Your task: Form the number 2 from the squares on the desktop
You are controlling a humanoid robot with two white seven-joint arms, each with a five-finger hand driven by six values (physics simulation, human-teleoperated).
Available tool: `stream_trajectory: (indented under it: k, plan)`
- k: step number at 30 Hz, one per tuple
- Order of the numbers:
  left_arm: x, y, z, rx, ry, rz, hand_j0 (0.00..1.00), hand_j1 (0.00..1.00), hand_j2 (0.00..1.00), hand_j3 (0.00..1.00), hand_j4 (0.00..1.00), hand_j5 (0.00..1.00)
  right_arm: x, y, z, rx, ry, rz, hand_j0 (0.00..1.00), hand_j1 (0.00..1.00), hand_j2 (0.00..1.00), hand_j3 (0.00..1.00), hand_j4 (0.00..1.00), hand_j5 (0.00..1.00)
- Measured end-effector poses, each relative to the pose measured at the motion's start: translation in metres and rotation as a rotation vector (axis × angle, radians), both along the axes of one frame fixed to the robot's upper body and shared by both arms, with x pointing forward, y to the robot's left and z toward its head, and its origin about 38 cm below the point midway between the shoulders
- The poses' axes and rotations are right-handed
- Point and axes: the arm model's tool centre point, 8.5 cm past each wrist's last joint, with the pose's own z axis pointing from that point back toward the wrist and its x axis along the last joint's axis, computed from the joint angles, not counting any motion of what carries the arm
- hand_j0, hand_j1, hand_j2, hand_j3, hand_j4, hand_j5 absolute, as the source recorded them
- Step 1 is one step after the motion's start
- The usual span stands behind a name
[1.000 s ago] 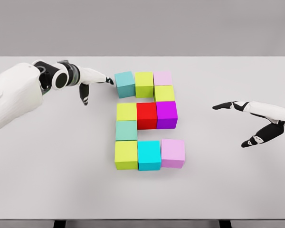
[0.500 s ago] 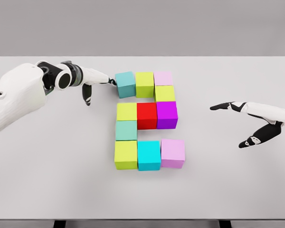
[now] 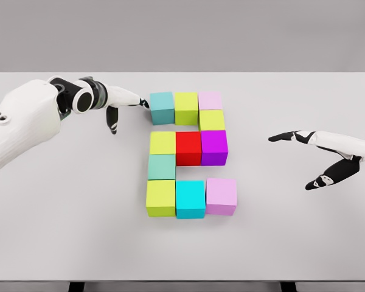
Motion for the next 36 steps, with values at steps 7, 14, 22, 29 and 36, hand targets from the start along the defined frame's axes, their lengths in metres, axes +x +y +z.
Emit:
stream_trajectory:
  k: [7, 14, 22, 29, 36]
  plan:
    - [0.000, -0.002, -0.001, 0.000, 0.001, -0.001, 1.00, 1.00, 1.00, 1.00, 1.00, 1.00, 0.000, -0.001, -0.001, -0.001, 0.002, -0.002, 1.00, 1.00, 1.00, 1.00, 1.00, 1.00]
    - [0.000, -0.007, -0.001, -0.003, 0.001, -0.008, 1.00, 1.00, 1.00, 1.00, 1.00, 1.00, 0.000, -0.001, -0.001, 0.000, 0.003, -0.003, 1.00, 1.00, 1.00, 1.00, 1.00, 1.00]
    - [0.000, -0.008, -0.001, -0.004, 0.001, -0.010, 1.00, 1.00, 1.00, 1.00, 1.00, 1.00, 0.001, -0.002, -0.003, -0.002, 0.005, -0.008, 1.00, 1.00, 1.00, 1.00, 1.00, 1.00]
    - [0.000, -0.004, -0.001, -0.002, 0.001, -0.004, 1.00, 1.00, 1.00, 1.00, 1.00, 1.00, 0.001, 0.001, -0.005, -0.007, 0.002, -0.001, 1.00, 1.00, 1.00, 1.00, 1.00, 1.00]
    - [-0.007, 0.028, 0.016, -0.051, -0.014, -0.091, 1.00, 1.00, 1.00, 1.00, 1.00, 1.00, 0.001, 0.007, -0.005, -0.004, -0.012, 0.014, 1.00, 1.00, 1.00, 1.00, 1.00, 1.00]
